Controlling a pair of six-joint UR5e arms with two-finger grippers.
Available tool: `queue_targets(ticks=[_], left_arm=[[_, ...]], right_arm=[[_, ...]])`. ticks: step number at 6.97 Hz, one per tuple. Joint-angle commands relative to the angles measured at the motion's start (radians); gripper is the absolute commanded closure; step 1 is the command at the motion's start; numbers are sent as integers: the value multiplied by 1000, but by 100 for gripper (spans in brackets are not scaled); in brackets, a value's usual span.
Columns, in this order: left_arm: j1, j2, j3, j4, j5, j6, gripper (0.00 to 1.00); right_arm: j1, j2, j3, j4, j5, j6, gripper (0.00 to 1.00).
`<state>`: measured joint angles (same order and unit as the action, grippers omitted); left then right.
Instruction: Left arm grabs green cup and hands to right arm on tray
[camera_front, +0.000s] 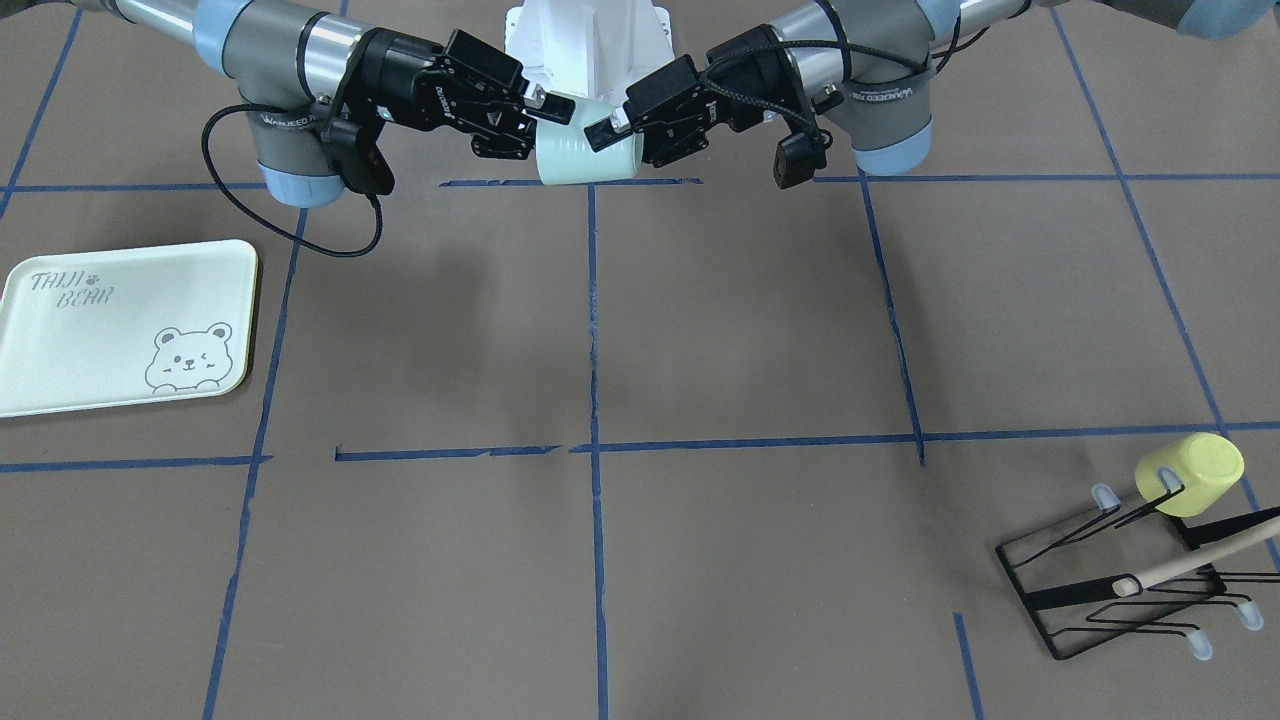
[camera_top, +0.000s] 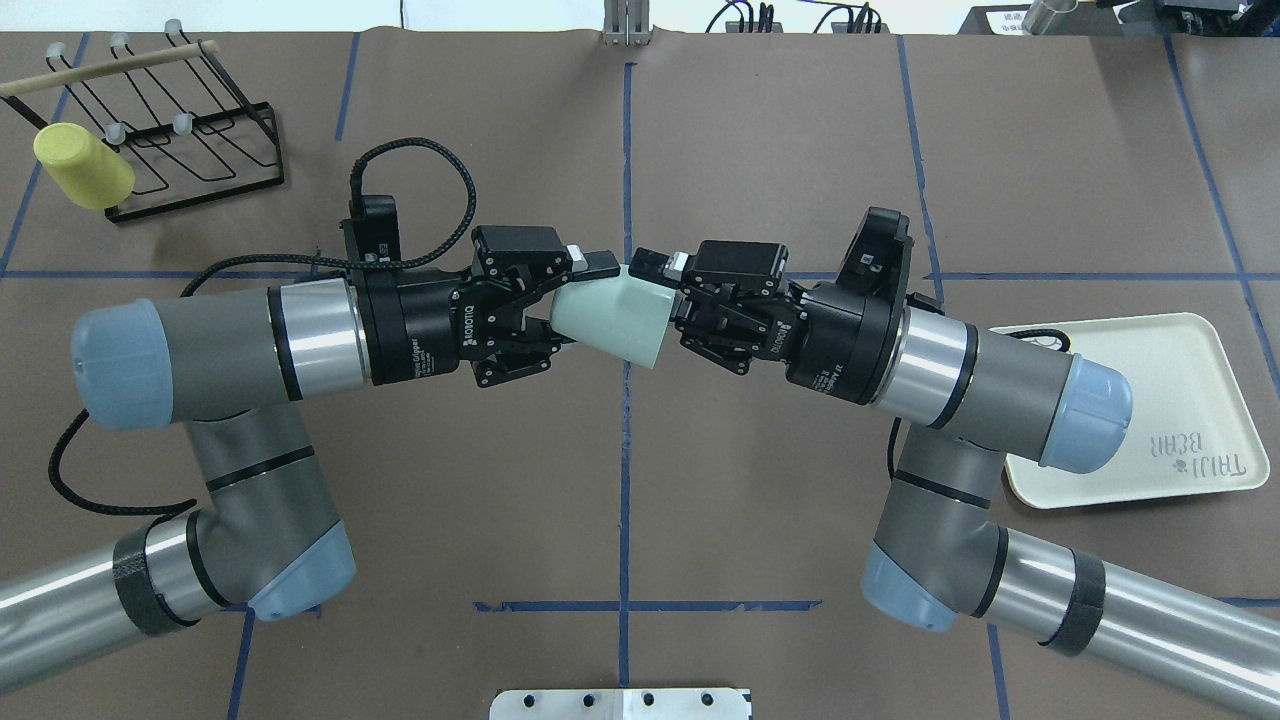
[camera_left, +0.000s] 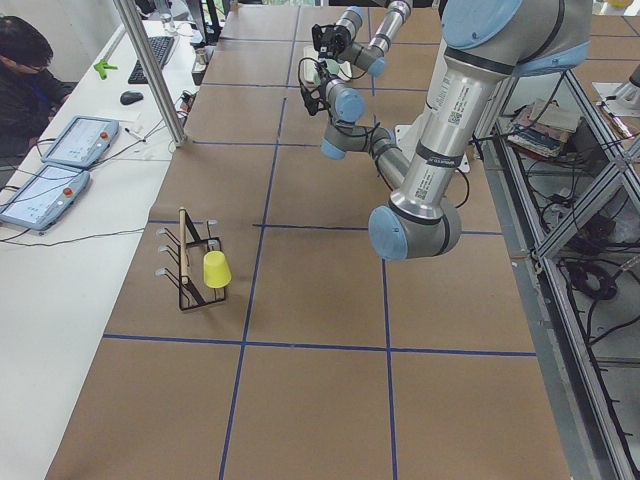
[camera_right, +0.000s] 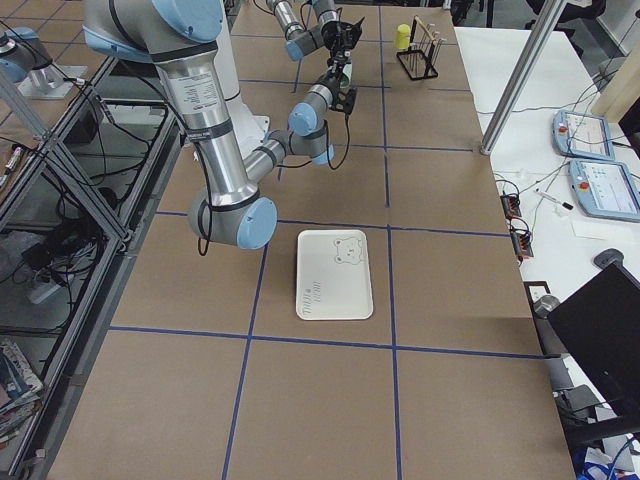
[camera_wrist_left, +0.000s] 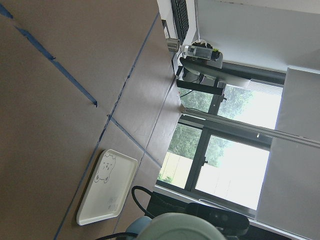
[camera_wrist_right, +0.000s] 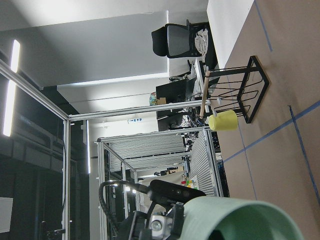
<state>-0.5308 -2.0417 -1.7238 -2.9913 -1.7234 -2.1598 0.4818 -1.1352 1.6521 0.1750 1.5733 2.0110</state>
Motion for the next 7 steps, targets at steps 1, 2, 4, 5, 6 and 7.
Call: queue_targets(ticks=[1, 2, 4, 5, 6, 7], left_arm=[[0, 0, 3, 0, 1, 0, 52], [0, 0, 3, 0, -1, 0, 52], [0, 0, 3, 0, -1, 0, 52], [0, 0, 3, 0, 1, 0, 52], [0, 2, 3, 0, -1, 0, 52], [0, 2, 3, 0, -1, 0, 50]], right_arm=[[-5, -1, 3, 1, 2, 0, 52], [-9, -3, 3, 0, 2, -2, 52], [-11, -5, 3, 0, 2, -2, 54], [-12, -5, 3, 0, 2, -2, 61], [-12, -5, 3, 0, 2, -2, 74], [-12, -3, 6, 0, 2, -3, 87]])
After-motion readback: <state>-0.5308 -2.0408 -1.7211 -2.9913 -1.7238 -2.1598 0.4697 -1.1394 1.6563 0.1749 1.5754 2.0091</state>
